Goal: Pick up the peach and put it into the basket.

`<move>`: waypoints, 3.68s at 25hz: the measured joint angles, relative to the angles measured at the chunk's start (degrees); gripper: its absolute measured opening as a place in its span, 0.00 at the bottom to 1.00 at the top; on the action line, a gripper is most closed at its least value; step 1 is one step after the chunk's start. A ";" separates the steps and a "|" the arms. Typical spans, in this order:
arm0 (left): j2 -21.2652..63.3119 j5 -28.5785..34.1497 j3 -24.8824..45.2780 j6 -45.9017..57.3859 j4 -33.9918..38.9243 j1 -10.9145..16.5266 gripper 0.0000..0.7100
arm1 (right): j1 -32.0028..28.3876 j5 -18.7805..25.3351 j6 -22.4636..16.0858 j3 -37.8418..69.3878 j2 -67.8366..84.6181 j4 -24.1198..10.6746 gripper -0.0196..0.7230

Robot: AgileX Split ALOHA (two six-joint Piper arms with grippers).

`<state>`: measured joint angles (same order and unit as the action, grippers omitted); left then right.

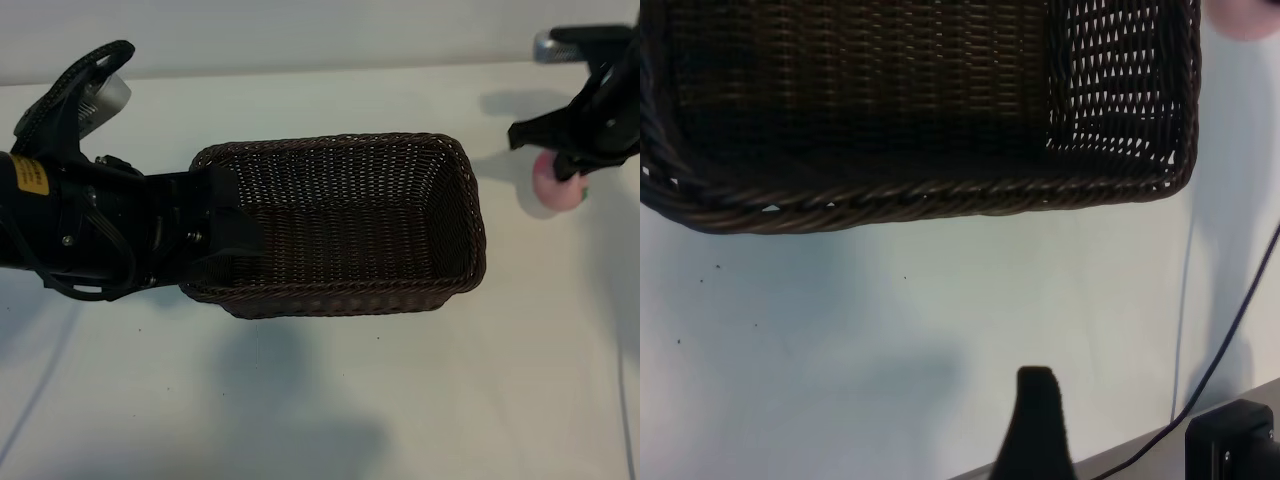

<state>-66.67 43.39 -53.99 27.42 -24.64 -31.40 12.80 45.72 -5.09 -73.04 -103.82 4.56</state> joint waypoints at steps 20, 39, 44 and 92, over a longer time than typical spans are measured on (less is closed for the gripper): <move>0.00 0.00 0.00 0.00 0.00 0.00 0.79 | -0.04 10.45 1.77 0.00 15.73 3.99 0.08; 0.00 0.00 0.00 0.01 0.00 0.00 0.79 | 20.51 5.78 1.59 0.00 15.31 10.28 0.08; 0.00 0.00 0.00 0.01 0.00 0.00 0.79 | 23.39 2.71 1.59 0.00 10.39 10.54 0.08; 0.00 0.00 0.00 0.05 0.17 0.00 0.79 | 23.75 1.14 4.30 0.00 5.49 13.33 0.77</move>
<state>-66.67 43.39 -53.99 27.47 -24.47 -31.40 36.55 46.86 -0.79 -73.04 -98.33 17.88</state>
